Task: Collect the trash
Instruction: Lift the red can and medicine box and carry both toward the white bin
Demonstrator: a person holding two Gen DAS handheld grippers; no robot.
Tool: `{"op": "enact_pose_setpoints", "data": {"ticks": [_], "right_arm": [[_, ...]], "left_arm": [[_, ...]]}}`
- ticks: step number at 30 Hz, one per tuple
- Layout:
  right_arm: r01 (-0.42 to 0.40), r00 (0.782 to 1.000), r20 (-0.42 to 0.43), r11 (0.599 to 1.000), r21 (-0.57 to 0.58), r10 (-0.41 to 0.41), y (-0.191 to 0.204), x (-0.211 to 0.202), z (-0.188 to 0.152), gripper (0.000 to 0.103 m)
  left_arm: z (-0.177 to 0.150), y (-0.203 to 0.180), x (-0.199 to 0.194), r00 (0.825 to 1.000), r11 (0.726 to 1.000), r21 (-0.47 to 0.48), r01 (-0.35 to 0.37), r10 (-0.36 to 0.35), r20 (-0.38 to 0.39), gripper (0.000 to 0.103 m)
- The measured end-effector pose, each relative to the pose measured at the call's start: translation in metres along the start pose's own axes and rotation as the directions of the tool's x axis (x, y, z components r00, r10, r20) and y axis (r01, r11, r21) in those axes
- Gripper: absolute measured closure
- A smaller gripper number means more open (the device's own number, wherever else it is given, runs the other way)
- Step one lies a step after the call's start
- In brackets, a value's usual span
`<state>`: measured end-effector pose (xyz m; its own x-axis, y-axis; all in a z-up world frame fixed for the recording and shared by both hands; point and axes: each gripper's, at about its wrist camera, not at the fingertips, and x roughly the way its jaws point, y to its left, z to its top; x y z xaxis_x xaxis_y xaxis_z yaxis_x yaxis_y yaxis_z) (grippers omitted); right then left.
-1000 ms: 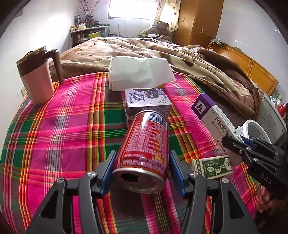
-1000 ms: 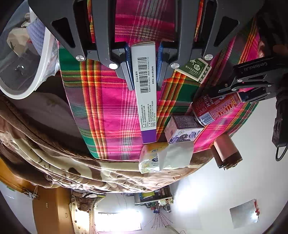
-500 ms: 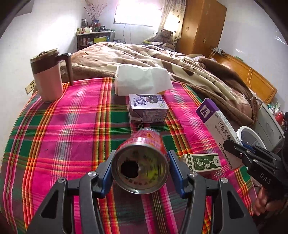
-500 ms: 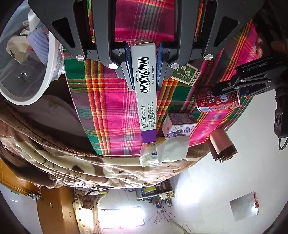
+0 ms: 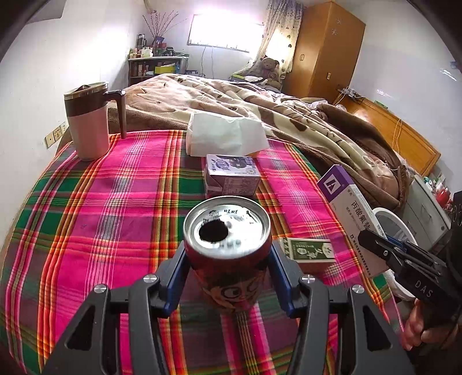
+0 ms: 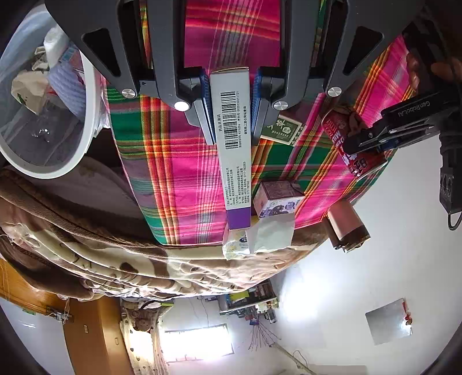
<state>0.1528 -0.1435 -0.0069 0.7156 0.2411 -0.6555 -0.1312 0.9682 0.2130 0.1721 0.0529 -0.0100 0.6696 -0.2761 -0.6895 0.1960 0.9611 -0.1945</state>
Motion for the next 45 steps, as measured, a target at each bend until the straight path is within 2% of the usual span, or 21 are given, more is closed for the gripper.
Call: {"op": "enact_pose_setpoints", "data": {"ticks": [14, 27, 45], "right_arm": [[0.026, 0.996, 0.079, 0.999, 0.028, -0.028, -0.012, -0.042, -0.006, 0.08], [0.08, 0.986, 0.137, 0.992, 0.093, -0.093, -0.047, -0.078, -0.016, 0.08], [0.215, 0.957, 0.146, 0.95, 0.225, -0.251, -0.117, -0.111, -0.028, 0.08]], "left_arm": [[-0.003, -0.041, -0.041, 0.996, 0.997, 0.065, 0.038, -0.043, 0.077, 0.048], [-0.005, -0.103, -0.052, 0.986, 0.982, 0.151, 0.114, -0.13, 0.1, 0.048], [-0.007, -0.2, -0.03, 0.962, 0.931, 0.267, 0.247, -0.268, 0.045, 0.048]]}}
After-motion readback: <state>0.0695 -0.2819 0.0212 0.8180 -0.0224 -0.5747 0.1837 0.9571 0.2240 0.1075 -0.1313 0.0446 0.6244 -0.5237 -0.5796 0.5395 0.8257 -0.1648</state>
